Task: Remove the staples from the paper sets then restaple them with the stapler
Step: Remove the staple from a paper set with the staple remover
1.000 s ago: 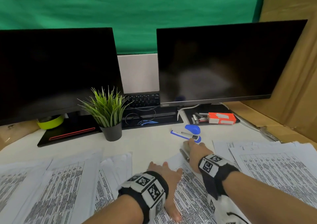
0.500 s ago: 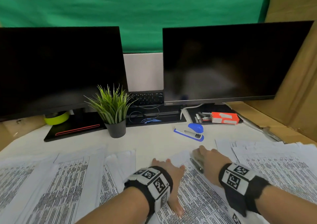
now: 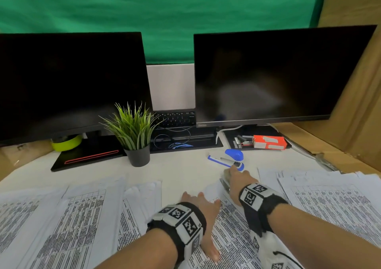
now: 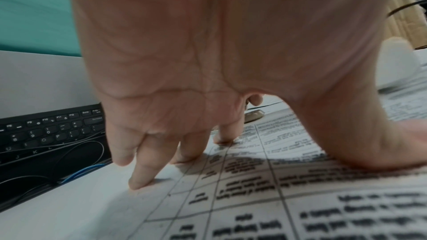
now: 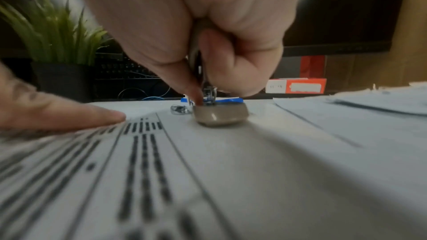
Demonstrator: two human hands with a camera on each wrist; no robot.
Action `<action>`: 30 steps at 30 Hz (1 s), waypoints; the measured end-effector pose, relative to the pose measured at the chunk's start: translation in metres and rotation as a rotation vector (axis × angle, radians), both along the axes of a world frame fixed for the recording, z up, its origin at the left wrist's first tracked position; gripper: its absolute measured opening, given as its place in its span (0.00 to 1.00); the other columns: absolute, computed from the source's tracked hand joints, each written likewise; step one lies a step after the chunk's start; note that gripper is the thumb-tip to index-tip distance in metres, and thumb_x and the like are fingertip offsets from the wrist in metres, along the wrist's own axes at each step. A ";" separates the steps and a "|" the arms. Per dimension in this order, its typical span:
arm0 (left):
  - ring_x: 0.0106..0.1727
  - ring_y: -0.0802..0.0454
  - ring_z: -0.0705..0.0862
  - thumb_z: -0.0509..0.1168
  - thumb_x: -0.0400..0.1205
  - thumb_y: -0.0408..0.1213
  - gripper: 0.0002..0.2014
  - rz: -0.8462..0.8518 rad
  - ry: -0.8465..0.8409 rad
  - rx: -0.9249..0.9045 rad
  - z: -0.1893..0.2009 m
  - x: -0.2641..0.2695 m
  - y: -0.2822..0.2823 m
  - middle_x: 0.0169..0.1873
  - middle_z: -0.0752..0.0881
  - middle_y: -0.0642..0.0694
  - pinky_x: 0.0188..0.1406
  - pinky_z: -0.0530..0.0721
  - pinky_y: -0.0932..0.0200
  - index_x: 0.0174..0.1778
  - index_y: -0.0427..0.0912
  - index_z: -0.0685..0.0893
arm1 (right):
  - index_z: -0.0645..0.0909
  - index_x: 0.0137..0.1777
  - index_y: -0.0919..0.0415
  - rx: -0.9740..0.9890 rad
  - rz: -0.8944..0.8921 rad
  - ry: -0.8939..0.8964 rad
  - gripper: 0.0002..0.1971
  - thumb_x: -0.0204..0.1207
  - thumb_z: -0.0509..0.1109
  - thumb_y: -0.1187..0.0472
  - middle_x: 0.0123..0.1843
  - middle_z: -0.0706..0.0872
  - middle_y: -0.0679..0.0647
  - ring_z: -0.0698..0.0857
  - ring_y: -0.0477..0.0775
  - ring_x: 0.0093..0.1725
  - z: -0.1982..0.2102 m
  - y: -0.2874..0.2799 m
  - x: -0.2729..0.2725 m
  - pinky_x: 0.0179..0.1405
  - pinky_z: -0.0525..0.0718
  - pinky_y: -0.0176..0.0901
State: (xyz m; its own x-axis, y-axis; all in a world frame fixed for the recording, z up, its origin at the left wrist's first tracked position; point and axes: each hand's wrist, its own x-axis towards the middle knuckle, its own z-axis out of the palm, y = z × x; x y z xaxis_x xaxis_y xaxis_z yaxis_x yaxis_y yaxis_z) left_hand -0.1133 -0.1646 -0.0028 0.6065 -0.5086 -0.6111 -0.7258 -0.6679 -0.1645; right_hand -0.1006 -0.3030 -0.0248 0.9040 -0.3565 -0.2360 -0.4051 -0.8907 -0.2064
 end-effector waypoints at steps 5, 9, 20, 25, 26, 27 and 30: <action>0.83 0.28 0.52 0.73 0.72 0.63 0.59 -0.012 0.028 0.003 0.004 0.000 0.003 0.84 0.44 0.33 0.82 0.42 0.33 0.85 0.54 0.35 | 0.60 0.78 0.64 0.098 0.037 -0.049 0.24 0.84 0.56 0.60 0.69 0.77 0.59 0.79 0.57 0.55 0.009 -0.009 0.013 0.52 0.73 0.42; 0.85 0.36 0.50 0.74 0.71 0.62 0.57 0.023 0.077 -0.149 0.005 0.004 0.019 0.85 0.44 0.40 0.82 0.43 0.38 0.85 0.58 0.39 | 0.64 0.65 0.50 0.108 0.117 -0.112 0.20 0.78 0.61 0.68 0.58 0.79 0.58 0.82 0.62 0.55 0.022 -0.018 -0.007 0.50 0.76 0.43; 0.61 0.49 0.79 0.69 0.76 0.61 0.25 0.506 -0.081 -0.527 -0.004 -0.003 0.099 0.56 0.78 0.52 0.56 0.77 0.58 0.60 0.47 0.80 | 0.79 0.54 0.60 0.689 -0.080 -0.311 0.06 0.80 0.63 0.65 0.41 0.86 0.56 0.82 0.53 0.36 -0.002 -0.023 -0.087 0.31 0.80 0.43; 0.74 0.49 0.70 0.69 0.69 0.68 0.50 0.491 -0.012 -0.393 -0.005 -0.015 0.098 0.73 0.66 0.52 0.73 0.72 0.50 0.81 0.44 0.63 | 0.80 0.51 0.59 0.751 -0.078 -0.289 0.05 0.81 0.62 0.65 0.37 0.84 0.57 0.81 0.53 0.33 -0.004 -0.016 -0.092 0.26 0.80 0.39; 0.74 0.49 0.70 0.70 0.69 0.68 0.51 0.480 -0.007 -0.374 -0.004 -0.017 0.098 0.74 0.65 0.51 0.74 0.72 0.49 0.82 0.44 0.62 | 0.80 0.51 0.58 0.747 -0.074 -0.292 0.05 0.81 0.62 0.65 0.38 0.84 0.57 0.80 0.52 0.33 -0.003 -0.015 -0.094 0.25 0.79 0.38; 0.74 0.48 0.69 0.70 0.69 0.68 0.50 0.473 0.001 -0.362 -0.002 -0.019 0.099 0.74 0.64 0.50 0.74 0.72 0.49 0.82 0.44 0.62 | 0.80 0.51 0.58 0.750 -0.069 -0.296 0.05 0.82 0.62 0.65 0.37 0.84 0.56 0.80 0.52 0.32 -0.001 -0.015 -0.095 0.24 0.79 0.37; 0.76 0.47 0.68 0.72 0.70 0.65 0.51 0.446 0.033 -0.353 -0.001 -0.023 0.103 0.77 0.61 0.49 0.76 0.71 0.49 0.83 0.44 0.60 | 0.80 0.51 0.58 0.741 -0.054 -0.293 0.05 0.82 0.62 0.64 0.38 0.84 0.56 0.81 0.52 0.34 0.003 -0.017 -0.099 0.26 0.80 0.38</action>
